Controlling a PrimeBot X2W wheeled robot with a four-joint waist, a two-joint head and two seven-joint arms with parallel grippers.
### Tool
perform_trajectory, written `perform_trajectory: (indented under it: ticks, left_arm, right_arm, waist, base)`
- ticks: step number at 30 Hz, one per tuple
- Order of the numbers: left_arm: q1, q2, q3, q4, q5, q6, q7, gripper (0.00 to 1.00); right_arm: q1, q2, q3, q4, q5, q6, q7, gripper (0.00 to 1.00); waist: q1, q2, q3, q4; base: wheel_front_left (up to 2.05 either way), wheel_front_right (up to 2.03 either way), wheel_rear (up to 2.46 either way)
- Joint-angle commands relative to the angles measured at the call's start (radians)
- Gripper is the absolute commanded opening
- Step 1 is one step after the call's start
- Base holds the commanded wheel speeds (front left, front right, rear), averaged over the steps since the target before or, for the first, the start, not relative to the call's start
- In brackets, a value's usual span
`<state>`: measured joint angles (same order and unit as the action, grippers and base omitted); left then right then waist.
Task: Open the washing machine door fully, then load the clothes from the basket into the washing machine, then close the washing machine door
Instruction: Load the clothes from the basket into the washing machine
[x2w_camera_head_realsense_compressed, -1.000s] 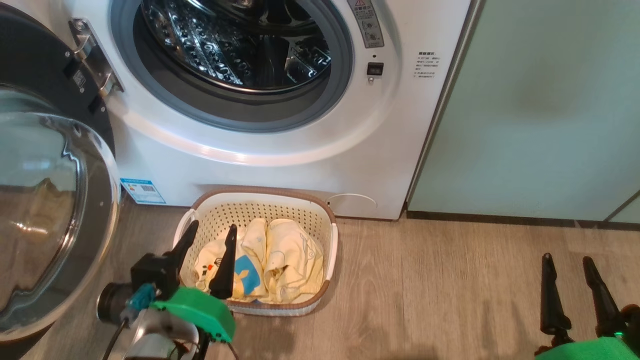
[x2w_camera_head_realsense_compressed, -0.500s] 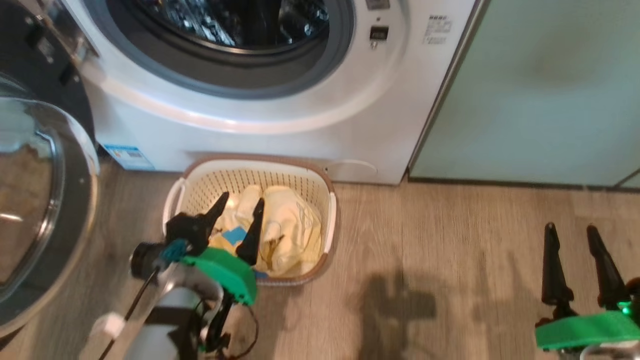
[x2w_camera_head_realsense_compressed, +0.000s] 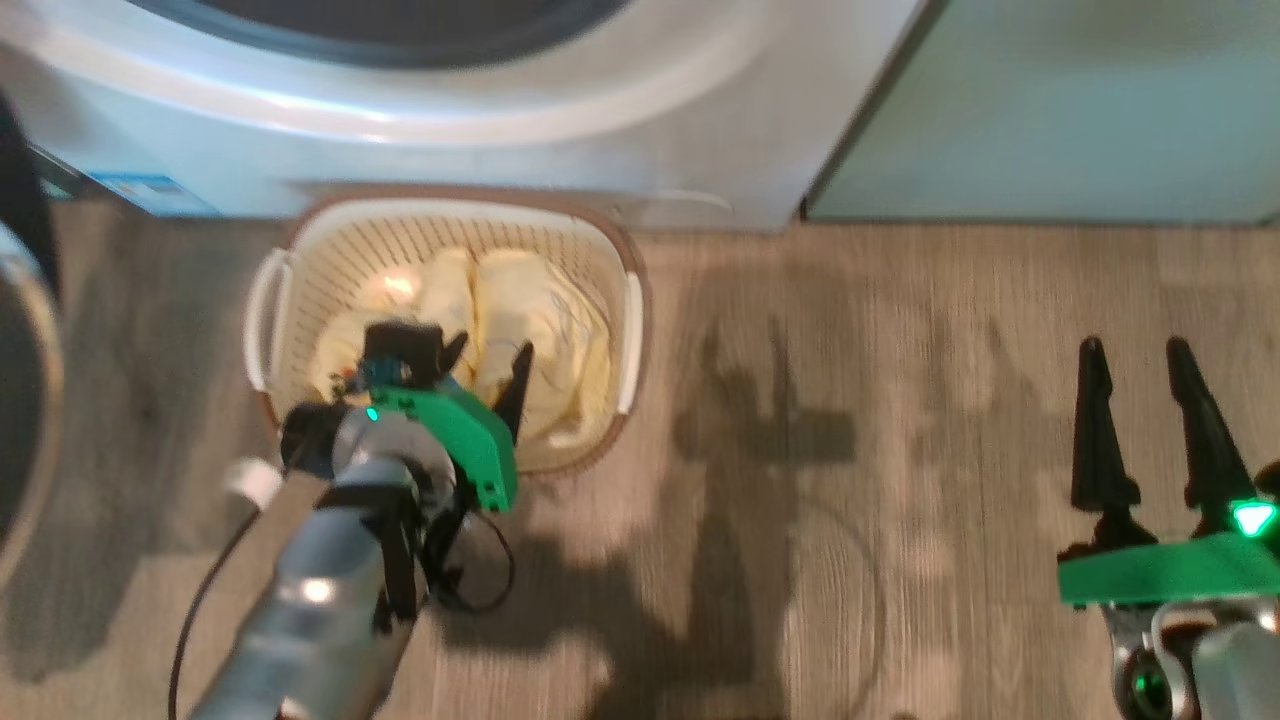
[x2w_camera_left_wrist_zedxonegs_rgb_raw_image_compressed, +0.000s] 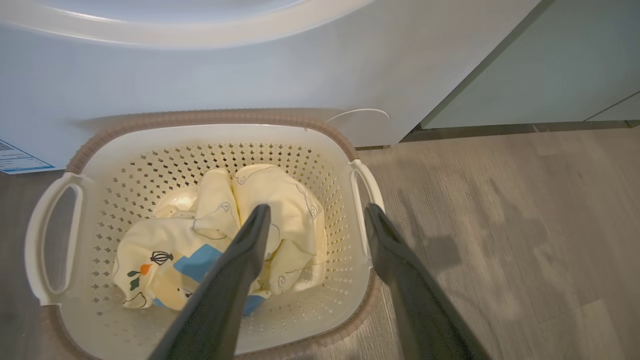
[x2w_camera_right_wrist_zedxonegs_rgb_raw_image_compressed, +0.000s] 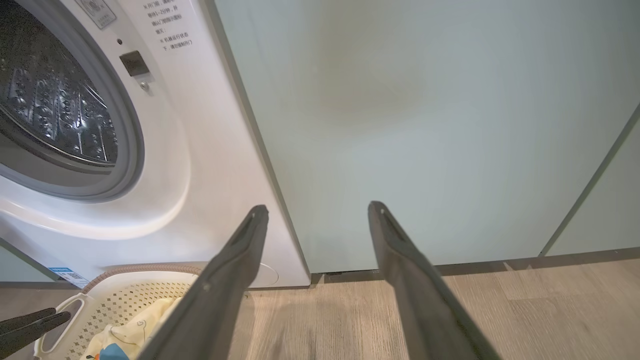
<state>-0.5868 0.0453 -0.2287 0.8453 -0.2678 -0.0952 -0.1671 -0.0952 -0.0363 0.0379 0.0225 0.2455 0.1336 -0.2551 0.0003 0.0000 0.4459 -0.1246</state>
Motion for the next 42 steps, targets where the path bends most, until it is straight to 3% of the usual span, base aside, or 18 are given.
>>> perform_trajectory:
  ticks: [1,8,20,31,38,39,40,41,42]
  left_arm:
    - [-0.04,0.014,0.023,0.003,-0.014,-0.004,-0.006,1.0]
    - [-0.182,0.021,0.011,0.189,-0.034,-0.021,-0.018,1.0]
    - [-0.357,0.105,0.017,0.366,-0.042,-0.015,-0.043,1.0]
    - [-0.459,0.192,0.007,0.419,-0.033,0.037,0.005,1.0]
    - [-0.471,0.217,-0.001,0.434,-0.031,0.076,0.061,1.0]
    - [-0.472,0.22,-0.003,0.435,-0.029,0.082,0.068,0.92]
    - [-0.473,0.223,-0.006,0.436,-0.027,0.087,0.075,0.11]
    - [-0.474,0.223,-0.007,0.437,-0.028,0.093,0.083,0.0]
    - [-0.475,0.222,-0.009,0.438,-0.029,0.098,0.088,0.0]
  right_arm:
    - [-0.025,-0.014,0.025,-0.037,0.009,-0.003,-0.007,1.0]
    - [-0.086,-0.014,0.063,-0.056,0.044,-0.003,-0.007,1.0]
    - [-0.156,-0.014,0.123,-0.119,0.119,-0.003,-0.007,1.0]
    - [-0.175,-0.014,0.162,-0.173,0.184,-0.003,-0.007,1.0]
    - [-0.17,-0.014,0.169,-0.184,0.193,-0.003,-0.007,1.0]
    - [-0.17,-0.014,0.169,-0.185,0.193,-0.003,-0.007,1.0]
    - [-0.17,-0.014,0.169,-0.186,0.193,-0.003,-0.007,1.0]
    - [-0.17,-0.014,0.169,-0.185,0.193,-0.003,-0.007,1.0]
    - [-0.17,-0.014,0.168,-0.185,0.193,-0.003,-0.007,1.0]
  waist:
    - [-0.0003,0.0,0.067,-0.033]
    - [-0.0003,0.0,0.187,-0.084]
    - [-0.0003,0.0,0.365,-0.196]
    - [-0.0003,0.0,0.467,-0.275]
    - [-0.0003,0.0,0.491,-0.289]
    - [-0.0003,0.0,0.492,-0.29]
    - [-0.0003,0.0,0.493,-0.29]
    - [-0.0003,0.0,0.493,-0.289]
    - [-0.0003,0.0,0.492,-0.287]
  base:
    - [0.0,0.0,0.0]
    - [0.0,0.0,0.0]
    - [0.0,0.0,0.0]
    - [0.0,0.0,0.0]
    - [0.0,0.0,0.0]
    - [0.0,0.0,0.0]
    - [0.0,0.0,0.0]
    - [0.0,0.0,0.0]
    - [0.0,0.0,0.0]
